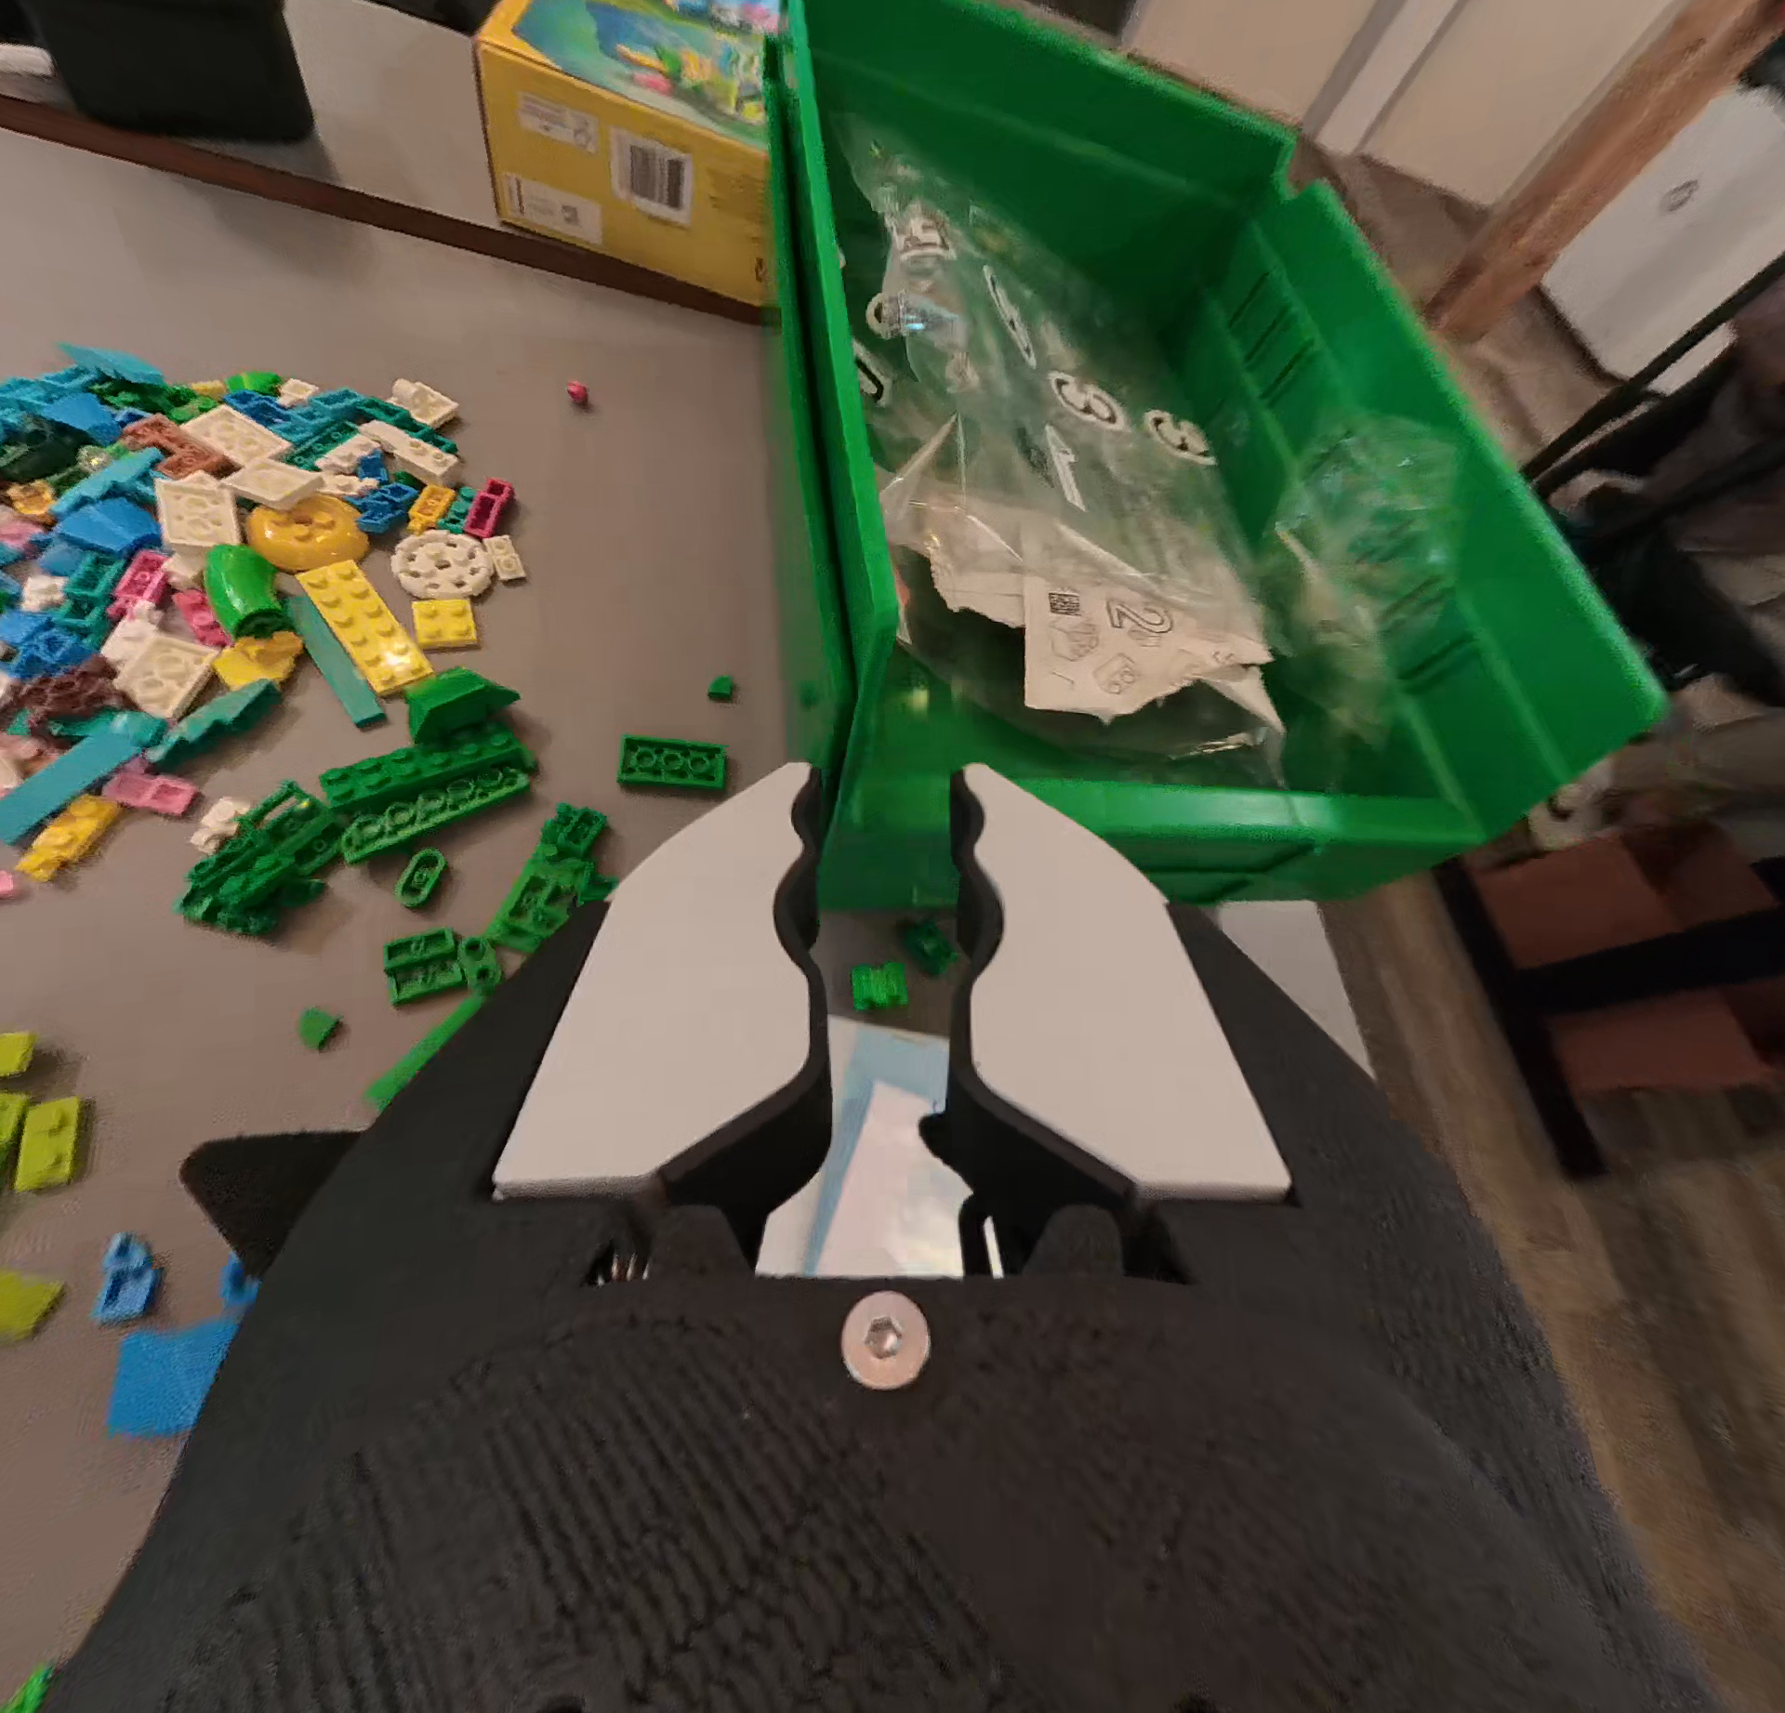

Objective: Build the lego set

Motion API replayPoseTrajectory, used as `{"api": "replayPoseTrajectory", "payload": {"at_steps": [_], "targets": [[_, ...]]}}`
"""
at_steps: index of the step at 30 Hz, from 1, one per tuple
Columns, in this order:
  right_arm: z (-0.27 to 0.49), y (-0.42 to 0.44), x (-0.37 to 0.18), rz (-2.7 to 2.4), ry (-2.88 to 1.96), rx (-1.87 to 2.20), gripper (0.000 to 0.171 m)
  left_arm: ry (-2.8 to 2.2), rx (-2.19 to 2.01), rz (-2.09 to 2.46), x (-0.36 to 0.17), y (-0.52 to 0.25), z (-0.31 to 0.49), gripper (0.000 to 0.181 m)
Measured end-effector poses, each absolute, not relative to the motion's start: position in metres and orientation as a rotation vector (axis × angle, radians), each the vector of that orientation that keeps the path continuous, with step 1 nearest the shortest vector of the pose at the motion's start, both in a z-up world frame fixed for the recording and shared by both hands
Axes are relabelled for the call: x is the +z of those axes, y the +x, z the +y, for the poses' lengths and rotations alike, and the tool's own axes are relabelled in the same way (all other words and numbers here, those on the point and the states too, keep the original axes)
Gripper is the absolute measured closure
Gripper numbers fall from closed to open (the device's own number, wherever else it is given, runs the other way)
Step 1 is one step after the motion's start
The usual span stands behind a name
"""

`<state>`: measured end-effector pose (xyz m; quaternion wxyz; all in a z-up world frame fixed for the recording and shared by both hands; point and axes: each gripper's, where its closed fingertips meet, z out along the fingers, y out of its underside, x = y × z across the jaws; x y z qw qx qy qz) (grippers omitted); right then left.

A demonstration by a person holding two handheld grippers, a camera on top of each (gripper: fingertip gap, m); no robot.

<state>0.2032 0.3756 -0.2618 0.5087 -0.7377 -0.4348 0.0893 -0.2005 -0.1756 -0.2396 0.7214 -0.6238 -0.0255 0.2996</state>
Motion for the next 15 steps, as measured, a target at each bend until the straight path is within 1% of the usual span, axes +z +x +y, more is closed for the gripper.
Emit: {"api": "replayPoseTrajectory", "payload": {"at_steps": [1, 3, 6, 11, 15], "targets": [[0.367, 0.208, -0.263, -1.079, -1.769, 0.207, 0.151, -1.378, 0.663, -0.057, -0.24, -0.201, -0.176, 0.181], [0.351, 0.216, -0.287, -1.212, -1.842, 0.212, 0.157, -1.379, 0.664, -0.055, -0.24, -0.201, -0.175, 0.181], [0.344, 0.221, -0.323, -1.332, -1.962, 0.188, 0.154, -1.381, 0.662, -0.048, -0.24, -0.2, -0.174, 0.181], [0.349, 0.207, -0.342, -1.333, -2.064, 0.295, 0.146, -1.376, 0.659, -0.05, -0.24, -0.2, -0.174, 0.181], [0.353, 0.204, -0.356, -1.383, -2.138, 0.293, 0.146, -1.379, 0.661, -0.047, -0.24, -0.2, -0.174, 0.181]]}}
